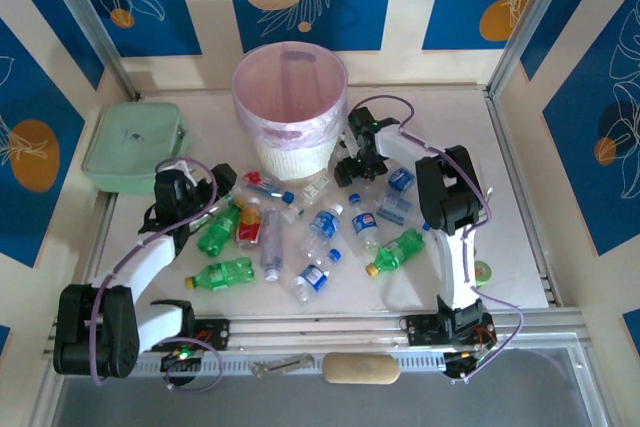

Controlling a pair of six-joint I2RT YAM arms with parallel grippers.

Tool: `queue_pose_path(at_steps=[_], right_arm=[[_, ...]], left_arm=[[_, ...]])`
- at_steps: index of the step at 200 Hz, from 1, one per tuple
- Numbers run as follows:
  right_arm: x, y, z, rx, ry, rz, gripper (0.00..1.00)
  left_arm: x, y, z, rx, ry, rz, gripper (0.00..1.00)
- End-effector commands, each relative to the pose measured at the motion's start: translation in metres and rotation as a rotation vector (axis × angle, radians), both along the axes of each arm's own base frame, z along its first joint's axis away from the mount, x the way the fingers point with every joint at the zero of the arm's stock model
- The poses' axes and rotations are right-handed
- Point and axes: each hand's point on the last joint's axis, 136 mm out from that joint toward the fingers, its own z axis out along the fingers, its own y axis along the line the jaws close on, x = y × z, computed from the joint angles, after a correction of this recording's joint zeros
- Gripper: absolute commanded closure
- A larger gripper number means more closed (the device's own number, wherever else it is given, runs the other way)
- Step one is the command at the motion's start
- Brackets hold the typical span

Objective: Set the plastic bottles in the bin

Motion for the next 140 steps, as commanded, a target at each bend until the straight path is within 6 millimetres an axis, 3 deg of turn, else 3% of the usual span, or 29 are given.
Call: queue_pose_path(at_steps=[1,29,65,102,140], right_arm=[[-0.004,0.002,0.0,0.024,0.012,-0.009,0.22],[0.0,0.004,0.015,0.079,-0.02,-0.031,0.34],[0.003,0.001,0.044,0.172,-0.07,-0.078,0.36],[0.008,-0.024,0.108,0.292,-0.188,-0.19,0.36],[0.008,-0.048,0.2,0.393,-0.401,-0.249,0.36]], left_arm=[[0.0,-0.004,0.006,-0.012,-0.018,-0.005,0.01],[-0.001,-0.003,0.005,-0.009,-0.017,0.0,0.01],[0.0,-0.002,0.005,-0.004,-0.022,0.004,0.01],[0.003,0.002,0.01,0.023,-0.039,0.019,0.01],[0.009,0.004,0.012,0.02,-0.052,0.033,0.01]])
